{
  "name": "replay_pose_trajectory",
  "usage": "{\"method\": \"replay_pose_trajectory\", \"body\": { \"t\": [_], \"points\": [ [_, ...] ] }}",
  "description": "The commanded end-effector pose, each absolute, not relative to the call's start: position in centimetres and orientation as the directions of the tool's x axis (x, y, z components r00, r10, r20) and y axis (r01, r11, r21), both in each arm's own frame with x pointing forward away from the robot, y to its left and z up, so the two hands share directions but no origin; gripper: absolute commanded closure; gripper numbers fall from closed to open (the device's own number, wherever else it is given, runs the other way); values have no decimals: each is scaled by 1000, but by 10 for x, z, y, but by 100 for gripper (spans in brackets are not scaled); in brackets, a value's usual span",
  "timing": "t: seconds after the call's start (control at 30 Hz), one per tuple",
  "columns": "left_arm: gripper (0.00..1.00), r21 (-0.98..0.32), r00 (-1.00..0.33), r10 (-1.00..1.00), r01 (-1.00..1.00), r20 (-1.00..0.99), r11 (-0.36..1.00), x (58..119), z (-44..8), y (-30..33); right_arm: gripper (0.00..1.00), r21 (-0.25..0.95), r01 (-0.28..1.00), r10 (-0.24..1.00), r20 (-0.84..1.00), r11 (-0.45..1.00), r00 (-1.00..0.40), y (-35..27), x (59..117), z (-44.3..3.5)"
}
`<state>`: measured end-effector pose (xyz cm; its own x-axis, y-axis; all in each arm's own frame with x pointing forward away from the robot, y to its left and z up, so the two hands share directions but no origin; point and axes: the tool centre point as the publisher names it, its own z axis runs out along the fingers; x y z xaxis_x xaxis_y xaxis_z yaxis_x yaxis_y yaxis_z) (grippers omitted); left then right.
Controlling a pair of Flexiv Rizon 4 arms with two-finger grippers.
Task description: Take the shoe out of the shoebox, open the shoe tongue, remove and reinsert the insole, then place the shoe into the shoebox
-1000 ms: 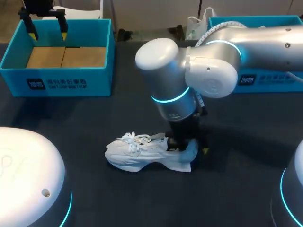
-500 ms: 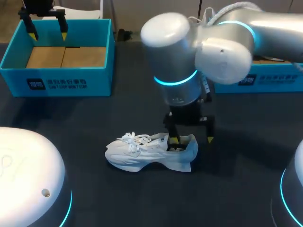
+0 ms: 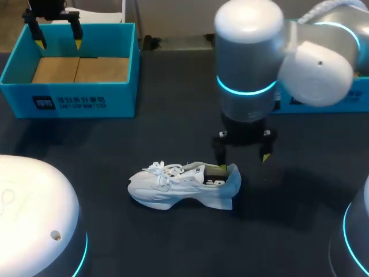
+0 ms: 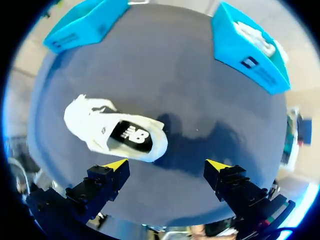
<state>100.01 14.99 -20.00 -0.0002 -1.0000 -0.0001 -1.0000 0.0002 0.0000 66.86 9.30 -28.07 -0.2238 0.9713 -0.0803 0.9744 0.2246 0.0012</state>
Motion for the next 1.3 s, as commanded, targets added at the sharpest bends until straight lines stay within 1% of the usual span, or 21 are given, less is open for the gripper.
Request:
{"method": "replay_pose_trajectory", "body": {
  "t": [0.03,0.1,0.13,0.17,0.2,0.23,0.27,0.37,0.47,0.5,0.53,0.57,0.9,0.93,1.0,1.1,1.27,1.3],
  "points": [
    [0,0,0,-1000,-1000,0,0,1000,-200,150,0,0,934,929,106,358,-356,86,669,-283],
    [0,0,0,-1000,-1000,0,0,1000,-200,150,0,0,934,929,106,358,-356,86,669,-283],
    [0,0,0,-1000,-1000,0,0,1000,-200,150,0,75,906,887,189,416,-422,86,667,-288],
    [0,0,0,-1000,-1000,0,0,1000,-200,150,0,118,883,849,244,454,-469,82,668,-292],
    [0,0,0,-1000,-1000,0,0,1000,-200,150,0,146,871,825,280,469,-491,80,669,-294],
    [0,0,0,-1000,-1000,0,0,1000,-200,150,0,203,853,790,322,481,-522,76,669,-297],
    [0,0,0,-1000,-1000,0,0,1000,-200,150,0,254,820,731,371,514,-573,71,669,-297],
    [0,0,0,-1000,-1000,0,0,1000,-200,150,0,379,737,606,419,560,-676,62,667,-293],
    [0,0,0,-1000,-1000,0,0,1000,-200,150,0,467,667,512,427,581,-745,50,668,-291],
    [0,0,0,-1000,-1000,0,0,1000,-200,150,0,498,631,463,429,596,-776,47,669,-292],
    [0,0,0,-1000,-1000,0,0,1000,-200,150,0,536,594,387,455,600,-802,44,669,-293],
    [0,0,0,-1000,-1000,0,0,1000,-200,150,0,550,574,332,481,606,-811,38,670,-293],
    [0,0,0,-1000,-1000,0,0,1000,-200,150,0,550,574,332,481,606,-811,38,670,-293],
    [0,0,0,-1000,-1000,0,0,1000,-200,150,0,560,561,325,470,610,-821,38,671,-298],
    [0,0,0,-1000,-1000,0,0,1000,-200,150,0,654,486,247,428,580,-869,34,674,-306],
    [0,0,0,-1000,-1000,0,0,1000,-200,150,0,718,415,212,359,559,-909,30,676,-312],
    [0,0,0,-1000,-1000,0,0,1000,-200,150,0,792,318,194,253,522,-948,23,683,-315],
    [0,0,0,-1000,-1000,0,0,1000,-200,150,0,821,270,192,198,504,-961,21,686,-316]
  ]
}}
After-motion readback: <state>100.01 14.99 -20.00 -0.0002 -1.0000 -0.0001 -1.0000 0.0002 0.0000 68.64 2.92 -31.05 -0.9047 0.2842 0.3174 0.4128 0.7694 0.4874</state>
